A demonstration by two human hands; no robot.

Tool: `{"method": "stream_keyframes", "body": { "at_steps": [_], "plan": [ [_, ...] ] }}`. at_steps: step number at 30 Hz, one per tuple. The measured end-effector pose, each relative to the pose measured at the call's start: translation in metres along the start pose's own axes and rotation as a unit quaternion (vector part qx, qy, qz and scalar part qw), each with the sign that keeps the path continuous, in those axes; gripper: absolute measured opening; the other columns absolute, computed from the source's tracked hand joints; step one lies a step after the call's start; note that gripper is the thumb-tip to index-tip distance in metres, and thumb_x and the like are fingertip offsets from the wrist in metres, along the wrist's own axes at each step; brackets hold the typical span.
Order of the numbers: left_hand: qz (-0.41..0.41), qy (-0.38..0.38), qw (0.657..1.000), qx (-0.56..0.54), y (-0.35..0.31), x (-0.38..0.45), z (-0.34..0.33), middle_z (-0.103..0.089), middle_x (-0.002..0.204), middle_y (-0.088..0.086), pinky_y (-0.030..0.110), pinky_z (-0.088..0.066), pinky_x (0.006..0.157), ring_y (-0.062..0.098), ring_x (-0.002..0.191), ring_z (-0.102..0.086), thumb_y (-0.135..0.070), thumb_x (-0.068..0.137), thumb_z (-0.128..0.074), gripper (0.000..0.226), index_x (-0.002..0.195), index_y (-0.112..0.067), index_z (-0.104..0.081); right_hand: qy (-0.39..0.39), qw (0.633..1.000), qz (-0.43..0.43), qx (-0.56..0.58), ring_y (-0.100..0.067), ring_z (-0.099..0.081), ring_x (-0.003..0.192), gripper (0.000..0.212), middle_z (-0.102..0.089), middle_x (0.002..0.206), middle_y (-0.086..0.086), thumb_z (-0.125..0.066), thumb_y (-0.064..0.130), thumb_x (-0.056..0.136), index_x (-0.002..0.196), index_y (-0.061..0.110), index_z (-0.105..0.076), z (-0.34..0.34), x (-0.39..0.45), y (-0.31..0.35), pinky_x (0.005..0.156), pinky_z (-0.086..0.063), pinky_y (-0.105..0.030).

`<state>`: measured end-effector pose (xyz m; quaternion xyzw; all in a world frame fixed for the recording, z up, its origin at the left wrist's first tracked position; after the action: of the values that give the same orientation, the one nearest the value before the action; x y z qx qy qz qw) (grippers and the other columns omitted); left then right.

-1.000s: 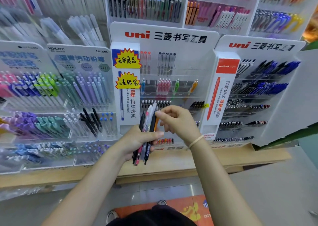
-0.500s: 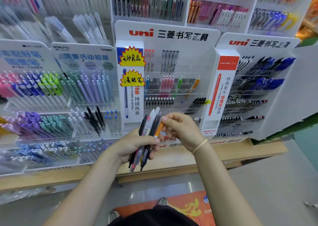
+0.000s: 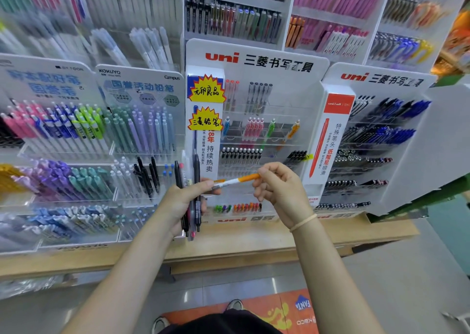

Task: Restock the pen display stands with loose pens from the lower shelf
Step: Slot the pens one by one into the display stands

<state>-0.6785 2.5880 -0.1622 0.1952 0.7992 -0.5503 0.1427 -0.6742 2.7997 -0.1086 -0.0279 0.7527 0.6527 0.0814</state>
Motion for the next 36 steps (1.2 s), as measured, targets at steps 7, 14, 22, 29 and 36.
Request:
{"method": "stream_keyframes", "body": {
  "at_steps": [7, 14, 22, 29, 36],
  "plan": [
    [-0.061, -0.072, 0.994, -0.060, -0.009, -0.001, -0.002, -0.067, 0.065, 0.005, 0.022, -0.048, 0.045, 0.012, 0.040, -0.053, -0.015, 0.089, -0.072, 0.014, 0.079, -0.006, -0.072, 0.091, 0.991, -0.017, -0.097, -0.032, -0.072, 0.081, 0.010, -0.074, 0.088, -0.020, -0.068, 0.005, 0.090, 0.093, 0.002, -0.059, 0.004, -0.006, 0.000, 0.073, -0.060, -0.037],
    [-0.074, 0.007, 0.994, 0.080, -0.008, -0.003, -0.030, -0.064, 0.058, 0.006, 0.026, -0.050, 0.052, 0.015, 0.044, -0.056, -0.014, 0.085, -0.076, 0.015, 0.074, -0.006, -0.069, 0.182, 0.967, -0.026, -0.174, -0.021, -0.072, 0.080, 0.006, -0.075, 0.086, -0.004, -0.059, 0.009, 0.098, 0.099, 0.005, -0.055, -0.027, -0.008, -0.010, 0.071, -0.056, -0.031],
    [-0.103, 0.039, 0.987, 0.114, -0.016, -0.001, -0.044, -0.064, 0.064, 0.005, 0.026, -0.047, 0.049, 0.019, 0.046, -0.054, -0.010, 0.087, -0.073, 0.007, 0.081, -0.007, -0.071, 0.143, 0.988, -0.051, -0.011, -0.025, -0.069, 0.077, 0.009, -0.071, 0.091, -0.013, -0.056, 0.012, 0.098, 0.096, 0.004, -0.056, -0.019, -0.008, -0.011, 0.071, -0.056, -0.035],
    [-0.106, 0.053, 0.985, 0.125, -0.023, 0.010, -0.063, -0.061, 0.067, 0.002, 0.025, -0.047, 0.049, 0.020, 0.049, -0.054, -0.015, 0.088, -0.073, 0.010, 0.097, -0.010, -0.071, 0.091, 0.996, 0.002, 0.024, -0.016, -0.059, 0.069, 0.032, -0.058, 0.085, -0.006, -0.058, 0.006, 0.097, 0.128, 0.010, -0.057, 0.008, 0.009, 0.005, 0.066, -0.050, -0.028],
    [-0.099, 0.047, 0.985, 0.132, -0.025, 0.024, -0.080, -0.062, 0.068, 0.004, 0.027, -0.048, 0.051, 0.019, 0.049, -0.055, -0.018, 0.086, -0.075, 0.014, 0.097, -0.009, -0.072, 0.015, 0.995, 0.066, -0.067, -0.013, -0.048, 0.056, 0.029, -0.052, 0.067, 0.005, -0.061, 0.021, 0.098, 0.126, 0.017, -0.061, 0.039, 0.030, 0.025, 0.053, -0.041, -0.025]
  ]
}}
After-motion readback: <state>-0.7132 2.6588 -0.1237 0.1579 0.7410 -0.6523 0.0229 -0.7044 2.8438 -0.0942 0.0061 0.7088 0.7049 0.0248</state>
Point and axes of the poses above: each hand's wrist, its own x-axis towards the middle knuckle, its own z-axis out of the back of the hand, y = z × x, the point moved 5 cm from there along x, towards the middle knuckle
